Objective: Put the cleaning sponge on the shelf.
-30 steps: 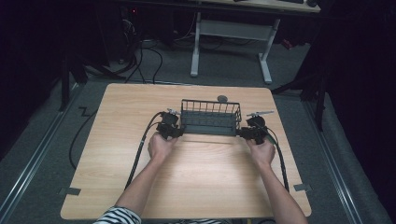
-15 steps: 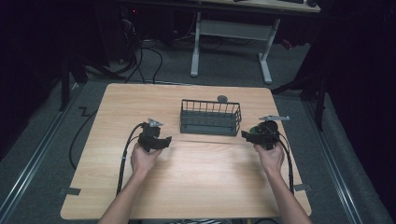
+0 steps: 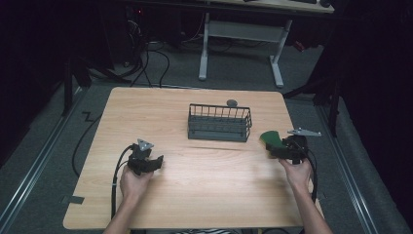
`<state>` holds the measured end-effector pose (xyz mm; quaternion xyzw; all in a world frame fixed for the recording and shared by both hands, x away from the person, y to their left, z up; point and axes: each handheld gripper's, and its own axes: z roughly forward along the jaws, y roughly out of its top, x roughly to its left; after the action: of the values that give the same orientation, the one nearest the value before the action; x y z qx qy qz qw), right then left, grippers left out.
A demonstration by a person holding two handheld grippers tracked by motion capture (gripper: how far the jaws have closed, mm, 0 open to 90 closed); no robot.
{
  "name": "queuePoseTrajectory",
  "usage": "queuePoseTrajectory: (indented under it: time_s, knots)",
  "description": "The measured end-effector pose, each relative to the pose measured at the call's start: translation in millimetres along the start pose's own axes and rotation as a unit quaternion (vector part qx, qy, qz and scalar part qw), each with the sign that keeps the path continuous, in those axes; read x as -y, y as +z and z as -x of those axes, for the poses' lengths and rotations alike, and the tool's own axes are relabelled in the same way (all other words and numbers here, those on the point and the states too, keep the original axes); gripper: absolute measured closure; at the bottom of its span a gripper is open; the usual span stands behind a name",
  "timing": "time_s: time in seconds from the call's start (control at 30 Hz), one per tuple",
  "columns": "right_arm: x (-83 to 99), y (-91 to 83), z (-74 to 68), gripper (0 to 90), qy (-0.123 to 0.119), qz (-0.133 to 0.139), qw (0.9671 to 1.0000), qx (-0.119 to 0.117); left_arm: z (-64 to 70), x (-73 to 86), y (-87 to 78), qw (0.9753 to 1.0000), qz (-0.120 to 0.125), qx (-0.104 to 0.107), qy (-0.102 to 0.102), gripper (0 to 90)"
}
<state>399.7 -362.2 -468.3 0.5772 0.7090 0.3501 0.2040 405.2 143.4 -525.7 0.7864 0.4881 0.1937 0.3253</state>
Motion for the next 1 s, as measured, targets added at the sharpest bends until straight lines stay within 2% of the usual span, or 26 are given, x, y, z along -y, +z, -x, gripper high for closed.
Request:
queuePoseTrajectory:
  time_s: [0.1, 0.2, 0.3, 0.33, 0.5, 0.7, 0.9, 1.0]
  knots:
    - [2.9, 0.1, 8.4, 23.6, 0.007, -0.006, 0.9999, 0.004, -3.2, 7.4, -2.0, 1.0000, 0.005, -0.005, -0.004, 41.6]
    - [6.0, 3.0, 12.7, 25.2, -0.007, 0.003, 0.9996, 0.026, -5.8, 11.8, -4.7, 0.9999, 0.012, -0.006, -0.009, 41.5]
    - [6.5, 10.0, 12.8, 25.0, -0.019, -0.017, 0.9987, 0.043, -5.8, 15.8, -5.5, 0.9997, 0.023, -0.009, -0.007, 41.3]
    - [6.1, 12.5, 12.0, 24.3, -0.022, -0.026, 0.9984, 0.046, -5.2, 20.2, -6.1, 0.9993, 0.036, -0.010, -0.009, 41.0]
    - [1.3, 25.5, 13.7, 18.9, -0.022, -0.044, 0.9973, 0.054, -4.8, 21.2, -6.6, 0.9992, 0.036, -0.012, -0.011, 39.3]
    - [-10.7, 42.5, 18.7, 16.8, -0.016, -0.039, 0.9972, 0.063, -4.7, 21.1, -6.5, 0.9992, 0.035, -0.013, -0.011, 36.7]
    - [-6.4, 57.1, 24.4, 16.7, -0.008, -0.059, 0.9959, 0.068, -4.6, 21.2, -6.6, 0.9993, 0.035, -0.014, -0.011, 36.4]
    - [-6.0, 59.8, 25.1, 17.1, -0.006, -0.057, 0.9960, 0.069, -4.5, 21.2, -6.5, 0.9992, 0.035, -0.014, -0.011, 36.4]
